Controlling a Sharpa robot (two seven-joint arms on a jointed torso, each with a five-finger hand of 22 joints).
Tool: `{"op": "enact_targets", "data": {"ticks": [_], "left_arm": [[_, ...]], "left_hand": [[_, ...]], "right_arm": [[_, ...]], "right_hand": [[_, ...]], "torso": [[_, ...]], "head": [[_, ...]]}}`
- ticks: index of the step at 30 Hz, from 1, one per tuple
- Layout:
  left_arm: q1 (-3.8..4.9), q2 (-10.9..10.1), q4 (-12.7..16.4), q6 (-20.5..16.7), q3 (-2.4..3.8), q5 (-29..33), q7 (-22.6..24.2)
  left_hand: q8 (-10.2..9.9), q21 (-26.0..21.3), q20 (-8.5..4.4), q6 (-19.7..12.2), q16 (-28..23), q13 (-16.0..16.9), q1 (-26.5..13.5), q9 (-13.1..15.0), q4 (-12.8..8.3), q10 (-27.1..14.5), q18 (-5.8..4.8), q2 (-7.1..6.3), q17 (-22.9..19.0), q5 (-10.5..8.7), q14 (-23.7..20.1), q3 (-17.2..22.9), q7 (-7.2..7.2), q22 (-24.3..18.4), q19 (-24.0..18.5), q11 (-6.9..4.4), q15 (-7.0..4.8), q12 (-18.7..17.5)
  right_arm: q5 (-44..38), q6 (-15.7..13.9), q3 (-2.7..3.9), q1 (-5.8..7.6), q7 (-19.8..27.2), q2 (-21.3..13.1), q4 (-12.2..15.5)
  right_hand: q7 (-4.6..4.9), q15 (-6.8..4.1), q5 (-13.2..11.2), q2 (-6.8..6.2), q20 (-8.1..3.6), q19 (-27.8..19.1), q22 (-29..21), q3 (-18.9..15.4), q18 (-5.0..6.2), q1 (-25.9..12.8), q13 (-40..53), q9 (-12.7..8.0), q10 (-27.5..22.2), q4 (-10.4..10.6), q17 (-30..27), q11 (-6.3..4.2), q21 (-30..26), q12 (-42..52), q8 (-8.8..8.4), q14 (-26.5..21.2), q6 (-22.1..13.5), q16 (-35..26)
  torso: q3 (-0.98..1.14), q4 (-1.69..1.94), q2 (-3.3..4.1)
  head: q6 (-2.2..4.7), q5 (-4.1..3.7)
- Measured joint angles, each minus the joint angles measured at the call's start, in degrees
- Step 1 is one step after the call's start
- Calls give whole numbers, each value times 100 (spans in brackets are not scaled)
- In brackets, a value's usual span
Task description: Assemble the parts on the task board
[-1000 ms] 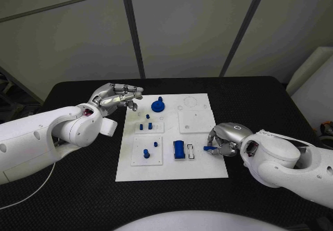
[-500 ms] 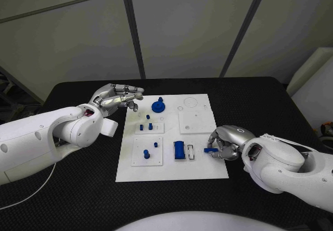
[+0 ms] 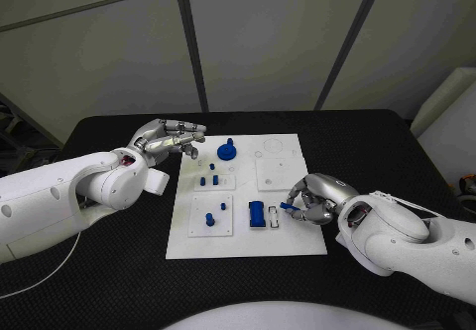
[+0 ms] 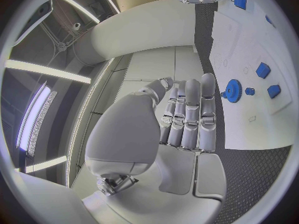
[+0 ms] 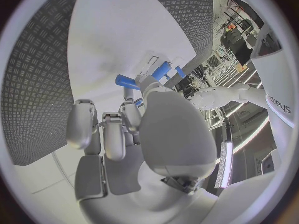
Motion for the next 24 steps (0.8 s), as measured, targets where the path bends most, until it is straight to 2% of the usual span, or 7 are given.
{"op": "enact_targets", "data": {"ticks": [5, 6, 9, 21, 24], "left_arm": [[0, 0, 6, 1, 0, 0, -1], [0, 1, 7, 1, 0, 0, -1], [0, 2, 9, 2, 0, 0, -2], [0, 0, 13, 11, 0, 0, -8], [0, -3, 13, 13, 0, 0, -10]], "left_hand": [[0, 0, 0, 0, 0, 0, 0, 0, 0, 0, 0, 0, 0, 0, 0, 0, 0, 0, 0, 0, 0, 0], [0, 0, 0, 0, 0, 0, 0, 0, 0, 0, 0, 0, 0, 0, 0, 0, 0, 0, 0, 0, 0, 0], [0, 0, 0, 0, 0, 0, 0, 0, 0, 1, 0, 0, 0, 0, 0, 0, 0, 0, 0, 0, 0, 0], [0, 0, 0, 0, 0, -1, 0, 0, 0, 1, 0, 0, 1, 0, 0, 0, 0, 0, 0, 1, 0, 0], [0, 0, 0, 0, 0, -1, 0, 0, 0, 1, 0, 0, 1, 0, 0, 0, 0, 0, 0, 1, 0, 0]], "right_arm": [[184, 30, 0, 0, 13, 156, -116], [227, 55, 0, 0, 15, 198, -148], [324, 130, 0, 0, 16, 307, -222], [545, 373, 3, 6, 13, 508, -357], [567, 418, 4, 6, 8, 518, -365]], "right_hand": [[-10, -38, 0, -17, -20, 20, 0, 54, 0, -243, 25, 10, 44, 74, 0, -19, 0, 38, 45, -4, 11, 0], [-10, -38, 20, -22, -20, 20, 0, 20, 0, -329, 25, 152, 55, 108, 0, -15, 0, 41, 74, -4, 12, 0], [-33, -38, 123, -20, -20, 20, -1, -16, 0, -424, 24, 257, 82, 145, -1, -42, 0, 67, 88, -4, 34, 0], [-68, -79, 130, 53, -61, 62, -1, -125, -1, -683, 24, 347, 223, 253, -1, -100, 40, 291, 211, -3, 159, 31], [-106, -100, 130, 63, -82, 82, -1, -144, 0, -748, 24, 383, 288, 273, -1, -122, 65, 420, 246, 18, 200, 31]], "torso": [[1, 0, 0], [1, 0, 0], [1, 0, 0], [3, 1, 3], [4, -1, 4]], "head": [[-4, 13], [-4, 14], [-9, 20], [-33, 42], [-39, 45]]}}
